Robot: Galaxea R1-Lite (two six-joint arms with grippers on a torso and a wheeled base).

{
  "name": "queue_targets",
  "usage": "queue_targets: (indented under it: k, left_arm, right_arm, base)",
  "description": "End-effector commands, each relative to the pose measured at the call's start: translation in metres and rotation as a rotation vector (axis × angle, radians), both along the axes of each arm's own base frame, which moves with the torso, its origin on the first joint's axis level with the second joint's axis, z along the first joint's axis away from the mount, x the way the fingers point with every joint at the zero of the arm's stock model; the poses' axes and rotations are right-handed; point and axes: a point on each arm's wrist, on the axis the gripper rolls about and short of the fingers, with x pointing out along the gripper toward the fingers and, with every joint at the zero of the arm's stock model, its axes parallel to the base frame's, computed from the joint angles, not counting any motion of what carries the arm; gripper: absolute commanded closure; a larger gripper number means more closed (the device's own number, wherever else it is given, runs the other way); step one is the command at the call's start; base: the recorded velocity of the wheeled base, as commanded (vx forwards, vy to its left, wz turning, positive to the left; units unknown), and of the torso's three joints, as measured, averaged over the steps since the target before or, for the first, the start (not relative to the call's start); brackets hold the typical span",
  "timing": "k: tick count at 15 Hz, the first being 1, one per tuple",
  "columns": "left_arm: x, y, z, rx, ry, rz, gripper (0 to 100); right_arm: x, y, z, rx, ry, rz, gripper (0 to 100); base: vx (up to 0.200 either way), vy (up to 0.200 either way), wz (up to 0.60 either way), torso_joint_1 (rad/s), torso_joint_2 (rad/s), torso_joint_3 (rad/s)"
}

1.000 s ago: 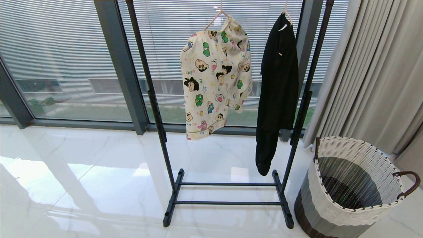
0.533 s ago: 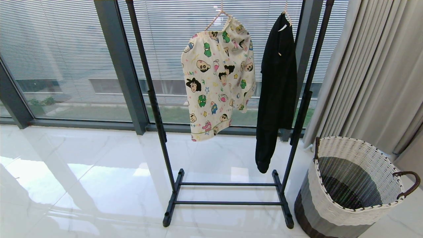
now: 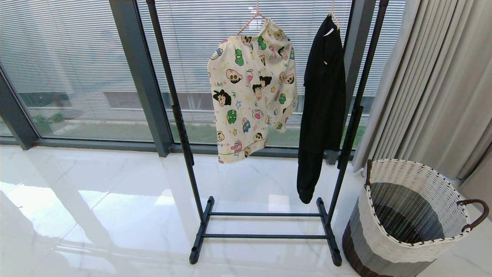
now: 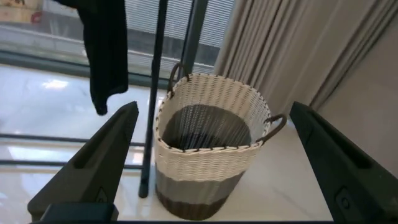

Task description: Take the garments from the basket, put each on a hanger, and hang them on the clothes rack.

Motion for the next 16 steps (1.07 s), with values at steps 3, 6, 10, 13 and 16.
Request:
queue_targets:
  k: [3,6,10,13,16]
  left_arm:
    - [-0.0002,0.0,-0.0001,0.0,-0.001,0.0,0]
    - [-0.0002,0.0,0.0,0.0,-0.003,0.0,0]
    - [-0.0002,0.0,-0.0001,0.0,-0.001,0.0,0]
    - [-0.0002,0.0,-0.0001,-0.001,-0.001,0.0,0]
    - [-0.0002,0.0,-0.0001,0.0,-0.001,0.0,0]
  right_arm:
    - [0.001,0.0006,-0.0074,-0.029,0.048,0.024,0]
    - [0.0011,0.0006,-0.0117,-0.019,0.089,0.028,0]
    - [0.001,0.0006,-0.0116,0.001,0.091,0.028,0]
    - [0.0011,0.0006,-0.0118,0.001,0.091,0.028,0]
    - [0.001,0.0006,-0.0114,0.001,0.089,0.028,0]
  base:
    - [0.0,0.0,0.0,0.0,0.0,0.0]
    - [0.0,0.0,0.0,0.0,0.0,0.0]
    - [0.0,0.0,0.0,0.0,0.0,0.0]
    - [0.0,0.0,0.0,0.0,0.0,0.0]
    - [0.0,0.0,0.0,0.0,0.0,0.0]
